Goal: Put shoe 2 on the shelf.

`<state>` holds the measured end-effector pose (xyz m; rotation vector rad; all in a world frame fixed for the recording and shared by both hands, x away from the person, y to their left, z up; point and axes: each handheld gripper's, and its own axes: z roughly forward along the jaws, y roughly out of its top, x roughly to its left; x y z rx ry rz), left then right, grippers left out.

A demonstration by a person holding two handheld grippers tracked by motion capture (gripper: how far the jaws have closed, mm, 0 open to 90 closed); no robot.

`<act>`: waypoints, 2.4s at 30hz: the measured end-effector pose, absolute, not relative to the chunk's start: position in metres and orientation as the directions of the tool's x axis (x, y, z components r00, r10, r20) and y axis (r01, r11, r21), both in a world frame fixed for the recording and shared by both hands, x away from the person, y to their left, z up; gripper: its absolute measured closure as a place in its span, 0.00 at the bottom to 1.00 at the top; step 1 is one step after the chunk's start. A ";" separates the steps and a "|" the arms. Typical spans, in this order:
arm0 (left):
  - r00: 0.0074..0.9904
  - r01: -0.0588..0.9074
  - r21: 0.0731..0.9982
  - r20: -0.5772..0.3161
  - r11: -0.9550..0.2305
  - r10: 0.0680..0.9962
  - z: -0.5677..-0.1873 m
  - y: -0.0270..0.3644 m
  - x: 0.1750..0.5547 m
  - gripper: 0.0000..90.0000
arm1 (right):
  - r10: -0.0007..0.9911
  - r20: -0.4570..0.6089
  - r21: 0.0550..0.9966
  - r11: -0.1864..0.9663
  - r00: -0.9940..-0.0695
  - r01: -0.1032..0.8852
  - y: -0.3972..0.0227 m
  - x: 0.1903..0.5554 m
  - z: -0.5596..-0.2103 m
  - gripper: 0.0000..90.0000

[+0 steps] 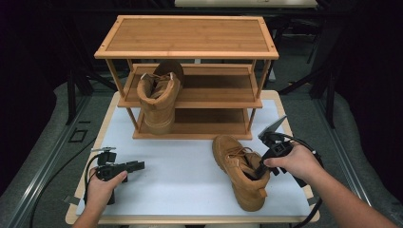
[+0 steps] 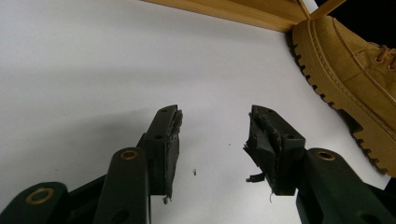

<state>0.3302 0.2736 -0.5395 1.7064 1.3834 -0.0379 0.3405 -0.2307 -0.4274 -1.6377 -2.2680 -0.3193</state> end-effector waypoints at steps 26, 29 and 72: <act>0.364 0.788 0.613 -0.538 0.057 0.760 -0.538 0.276 0.330 0.59 | 0.572 0.806 0.177 0.012 -0.152 0.984 -0.259 0.320 -0.390 0.86; 0.364 0.787 0.615 -0.538 0.059 0.760 -0.538 0.276 0.329 0.59 | 0.574 0.800 0.199 0.020 -0.174 0.980 -0.258 0.315 -0.372 0.86; 0.350 0.796 0.601 -0.551 0.070 0.757 -0.542 0.282 0.333 0.59 | 0.548 0.789 0.457 -0.220 -0.278 0.862 -0.193 0.422 -0.317 0.86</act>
